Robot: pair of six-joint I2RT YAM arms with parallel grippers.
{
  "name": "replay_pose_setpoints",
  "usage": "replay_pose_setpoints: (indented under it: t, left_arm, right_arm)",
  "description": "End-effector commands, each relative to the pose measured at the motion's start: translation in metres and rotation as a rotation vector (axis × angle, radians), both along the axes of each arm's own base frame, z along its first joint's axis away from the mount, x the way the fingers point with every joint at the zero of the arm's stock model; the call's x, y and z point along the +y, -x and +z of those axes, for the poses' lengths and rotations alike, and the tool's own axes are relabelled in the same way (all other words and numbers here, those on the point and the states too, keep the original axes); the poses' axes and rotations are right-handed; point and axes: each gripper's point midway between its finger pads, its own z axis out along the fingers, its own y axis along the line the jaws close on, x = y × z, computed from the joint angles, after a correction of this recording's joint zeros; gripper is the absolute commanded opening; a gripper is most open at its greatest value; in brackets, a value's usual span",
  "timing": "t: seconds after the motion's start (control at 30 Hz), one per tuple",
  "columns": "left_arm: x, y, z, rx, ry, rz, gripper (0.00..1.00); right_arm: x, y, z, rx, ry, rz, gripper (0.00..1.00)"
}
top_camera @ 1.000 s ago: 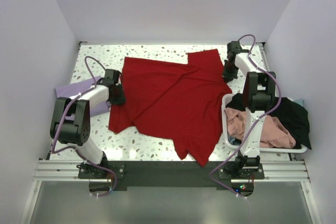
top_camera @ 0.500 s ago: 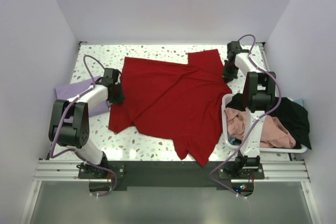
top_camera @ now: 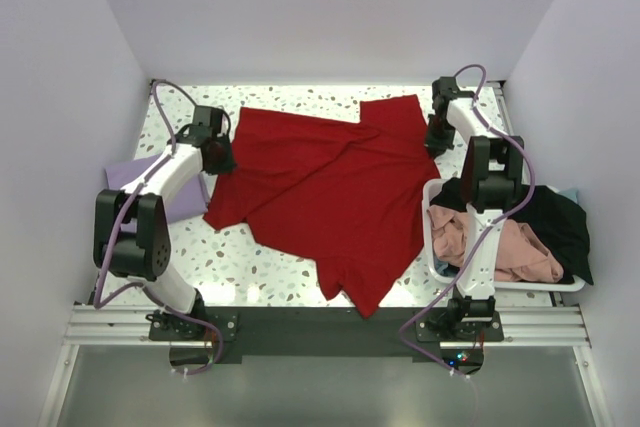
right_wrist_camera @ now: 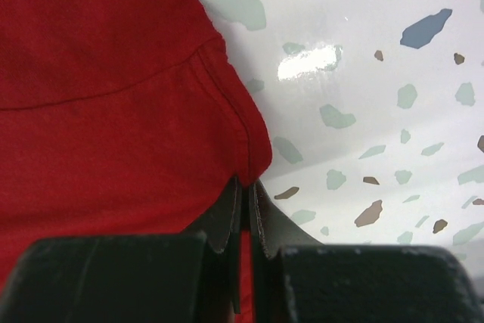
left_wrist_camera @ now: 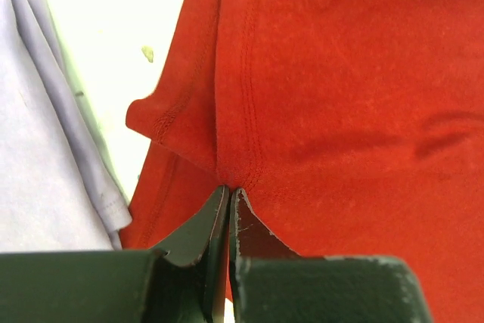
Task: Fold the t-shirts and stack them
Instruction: Flatten the tshirt out
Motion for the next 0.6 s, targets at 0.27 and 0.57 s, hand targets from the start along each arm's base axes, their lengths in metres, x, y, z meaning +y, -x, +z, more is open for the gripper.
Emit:
replay_pose_setpoints:
  t: [0.27,0.57]
  left_arm:
    - [0.007,-0.014,-0.012,0.021,0.035,-0.013,0.22]
    - [0.005,-0.013,-0.015,0.023,0.046,-0.001,0.09]
  right_arm:
    - [-0.009,-0.012,0.004,0.001,0.029,-0.035,0.0]
    - [-0.01,-0.01,0.002,0.012,0.035,-0.025,0.0]
